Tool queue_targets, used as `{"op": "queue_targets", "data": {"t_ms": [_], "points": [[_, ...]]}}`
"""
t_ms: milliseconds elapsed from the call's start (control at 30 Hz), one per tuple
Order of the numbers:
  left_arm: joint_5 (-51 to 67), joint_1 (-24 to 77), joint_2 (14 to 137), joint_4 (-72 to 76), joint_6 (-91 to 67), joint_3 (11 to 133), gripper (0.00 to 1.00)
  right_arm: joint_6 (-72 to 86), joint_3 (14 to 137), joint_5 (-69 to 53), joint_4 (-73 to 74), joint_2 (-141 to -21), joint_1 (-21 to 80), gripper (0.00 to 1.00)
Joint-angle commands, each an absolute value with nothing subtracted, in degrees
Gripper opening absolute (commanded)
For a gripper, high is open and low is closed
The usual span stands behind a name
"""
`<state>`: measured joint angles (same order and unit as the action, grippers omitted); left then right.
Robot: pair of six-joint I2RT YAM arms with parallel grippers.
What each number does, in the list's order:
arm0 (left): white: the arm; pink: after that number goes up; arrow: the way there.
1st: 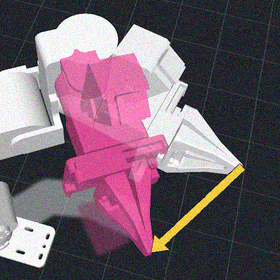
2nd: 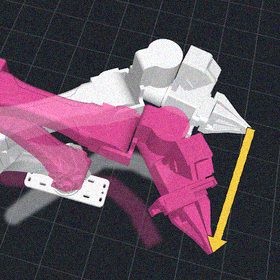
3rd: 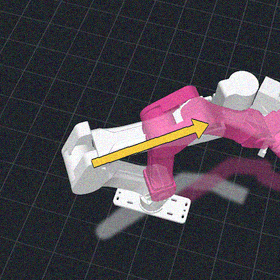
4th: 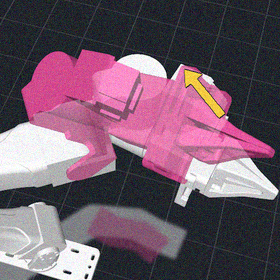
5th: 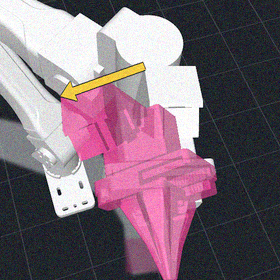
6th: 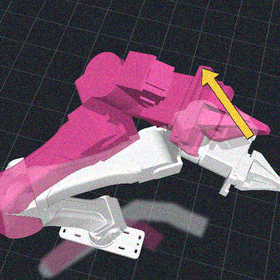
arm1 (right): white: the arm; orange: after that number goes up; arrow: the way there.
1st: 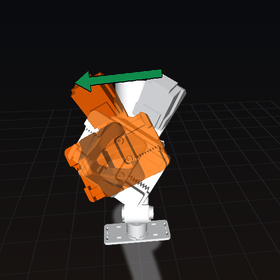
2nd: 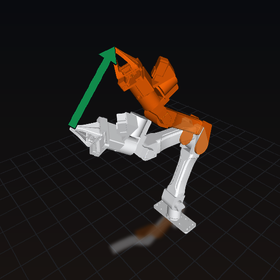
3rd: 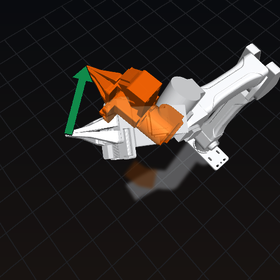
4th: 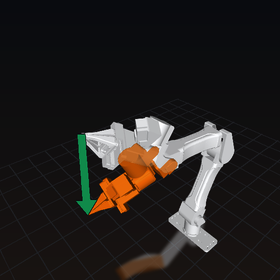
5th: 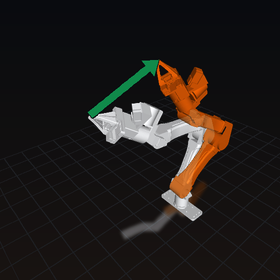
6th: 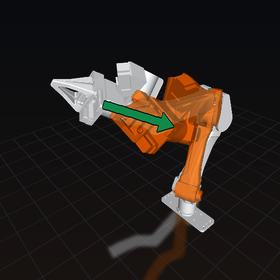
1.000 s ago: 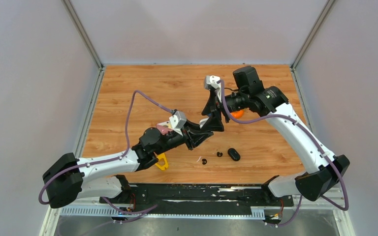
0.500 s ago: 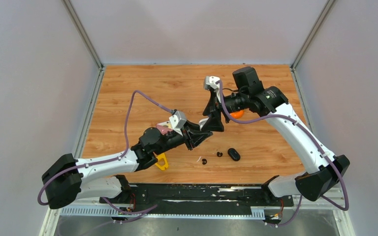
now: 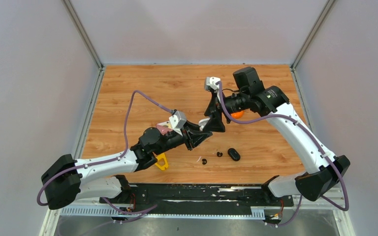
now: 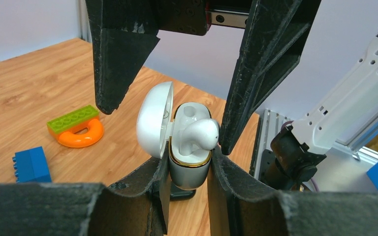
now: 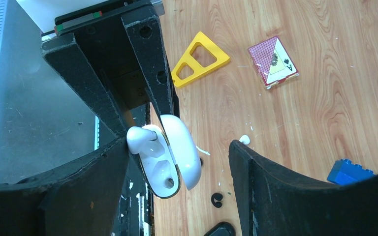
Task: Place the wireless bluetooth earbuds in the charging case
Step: Place the earbud in the charging case.
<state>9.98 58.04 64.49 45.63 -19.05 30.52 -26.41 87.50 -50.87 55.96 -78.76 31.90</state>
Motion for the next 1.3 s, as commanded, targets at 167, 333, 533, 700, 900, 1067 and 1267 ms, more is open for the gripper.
{"op": "queue_targets", "data": {"t_ms": [167, 333, 533, 700, 900, 1067, 1267], "points": [[10.55, 58.26, 62.43, 50.53, -18.52, 31.23, 0.0, -30.41, 91.63, -47.6, 59.38, -78.75, 30.94, 0.73], [10.55, 58.26, 62.61, 51.01, -18.63, 31.02, 0.0, -30.85, 92.48, -48.98, 61.12, -79.35, 31.02, 0.73], [10.66, 58.25, 62.67, 50.98, -18.64, 30.9, 0.0, -31.43, 93.12, -51.23, 62.63, -80.03, 30.96, 0.74], [10.0, 58.26, 61.94, 49.65, -18.05, 30.7, 0.0, -35.43, 99.32, -56.28, 69.08, -79.68, 30.6, 0.74], [9.21, 58.27, 60.64, 47.57, -18.02, 29.79, 0.0, -31.56, 102.07, -62.87, 68.08, -79.23, 21.15, 0.73], [8.43, 58.27, 57.44, 46.8, -19.14, 27.81, 0.0, -22.54, 97.97, -68.94, 58.23, -79.8, 12.77, 0.68], [6.27, 58.31, 48.98, 39.92, -19.46, 26.68, 0.0, -19.02, 84.34, -52.67, 45.92, -81.84, 11.76, 0.55]]}}
